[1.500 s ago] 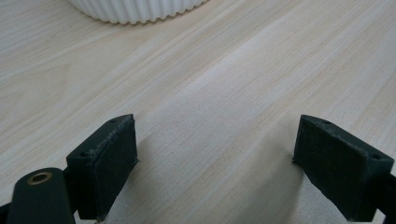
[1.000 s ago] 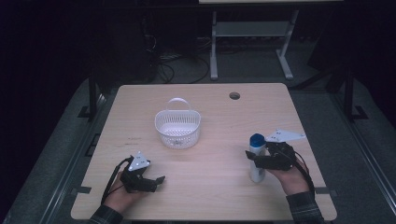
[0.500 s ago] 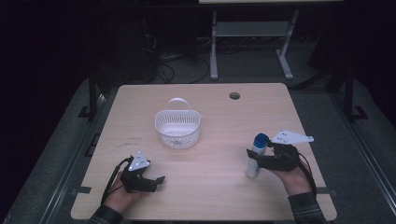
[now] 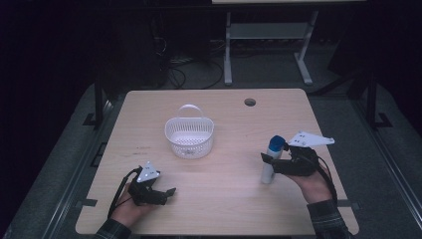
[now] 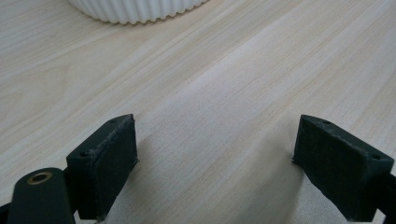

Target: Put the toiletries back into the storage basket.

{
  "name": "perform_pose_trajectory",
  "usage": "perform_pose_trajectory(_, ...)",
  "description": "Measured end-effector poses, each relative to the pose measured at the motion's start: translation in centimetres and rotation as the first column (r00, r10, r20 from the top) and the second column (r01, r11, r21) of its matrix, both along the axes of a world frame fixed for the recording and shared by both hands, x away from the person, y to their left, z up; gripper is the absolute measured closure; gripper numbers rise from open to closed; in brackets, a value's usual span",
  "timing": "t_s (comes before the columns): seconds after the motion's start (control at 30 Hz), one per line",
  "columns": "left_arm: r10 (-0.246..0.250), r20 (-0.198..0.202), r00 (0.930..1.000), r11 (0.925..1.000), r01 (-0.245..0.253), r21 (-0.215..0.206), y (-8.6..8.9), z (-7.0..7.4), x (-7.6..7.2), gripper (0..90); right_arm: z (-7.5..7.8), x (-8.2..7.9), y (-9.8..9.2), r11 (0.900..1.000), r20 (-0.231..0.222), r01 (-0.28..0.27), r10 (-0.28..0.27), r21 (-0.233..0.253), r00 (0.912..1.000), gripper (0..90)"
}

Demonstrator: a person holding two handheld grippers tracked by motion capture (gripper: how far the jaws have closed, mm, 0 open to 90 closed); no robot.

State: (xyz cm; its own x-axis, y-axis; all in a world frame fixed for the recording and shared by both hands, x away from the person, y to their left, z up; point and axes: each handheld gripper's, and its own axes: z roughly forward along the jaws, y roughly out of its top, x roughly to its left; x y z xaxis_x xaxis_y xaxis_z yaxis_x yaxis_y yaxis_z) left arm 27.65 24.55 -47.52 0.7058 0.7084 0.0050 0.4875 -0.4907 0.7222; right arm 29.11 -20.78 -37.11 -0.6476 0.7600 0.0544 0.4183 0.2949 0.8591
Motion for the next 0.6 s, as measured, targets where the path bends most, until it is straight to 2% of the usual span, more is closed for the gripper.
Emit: perform_pose_trajectory(0.6,0.002,0.001,1.0,1.0,-0.002,-0.001,0.0,0.0,0.0,12.4,2.4,1.9,1.7,1.0,0.015,-0.03,0.03,-0.001,0.9994,32.7)
